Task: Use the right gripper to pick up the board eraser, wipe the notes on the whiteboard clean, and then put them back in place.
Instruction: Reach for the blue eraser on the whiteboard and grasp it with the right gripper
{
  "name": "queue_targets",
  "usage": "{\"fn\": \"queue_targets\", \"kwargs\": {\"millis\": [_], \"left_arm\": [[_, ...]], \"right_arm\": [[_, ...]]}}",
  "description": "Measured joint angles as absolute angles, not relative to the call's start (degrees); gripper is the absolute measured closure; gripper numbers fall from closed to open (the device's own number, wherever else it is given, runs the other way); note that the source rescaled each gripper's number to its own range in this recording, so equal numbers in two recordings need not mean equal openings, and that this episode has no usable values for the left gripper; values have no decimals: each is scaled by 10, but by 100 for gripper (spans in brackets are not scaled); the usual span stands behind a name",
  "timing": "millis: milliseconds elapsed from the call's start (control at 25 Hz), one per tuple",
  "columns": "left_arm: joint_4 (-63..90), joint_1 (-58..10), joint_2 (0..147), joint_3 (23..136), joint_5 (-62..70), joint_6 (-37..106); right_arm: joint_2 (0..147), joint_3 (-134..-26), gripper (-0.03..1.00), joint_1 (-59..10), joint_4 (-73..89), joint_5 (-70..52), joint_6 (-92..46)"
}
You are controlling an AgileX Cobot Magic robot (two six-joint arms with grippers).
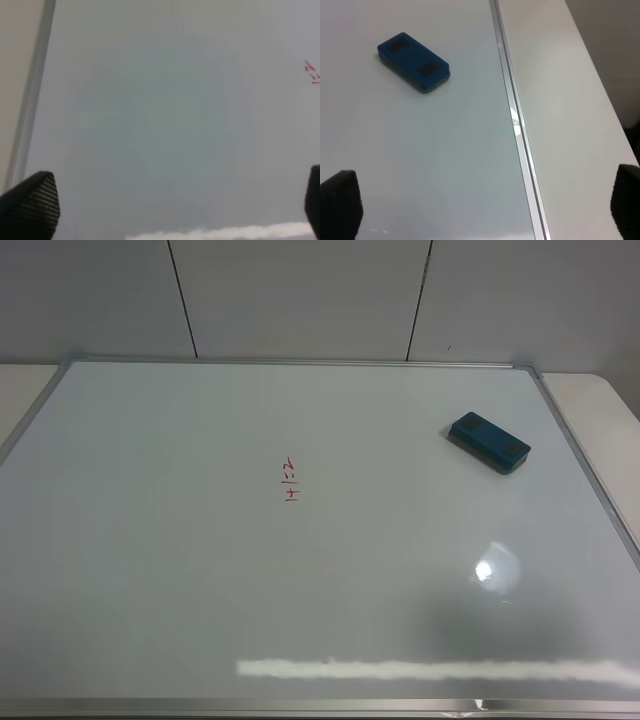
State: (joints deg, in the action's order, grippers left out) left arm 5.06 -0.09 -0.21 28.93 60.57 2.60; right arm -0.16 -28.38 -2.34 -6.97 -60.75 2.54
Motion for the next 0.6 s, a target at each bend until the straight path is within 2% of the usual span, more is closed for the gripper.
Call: {"fn": "queue_targets", "kwargs": {"millis": [320,600], "left_arm": [[51,-1,-2,289,606,26],[51,-1,-2,289,606,26]], "right_arm": [[67,-285,-3,-23,-70,-605,25],[157,-331,-3,-23,-70,-584,25]]}}
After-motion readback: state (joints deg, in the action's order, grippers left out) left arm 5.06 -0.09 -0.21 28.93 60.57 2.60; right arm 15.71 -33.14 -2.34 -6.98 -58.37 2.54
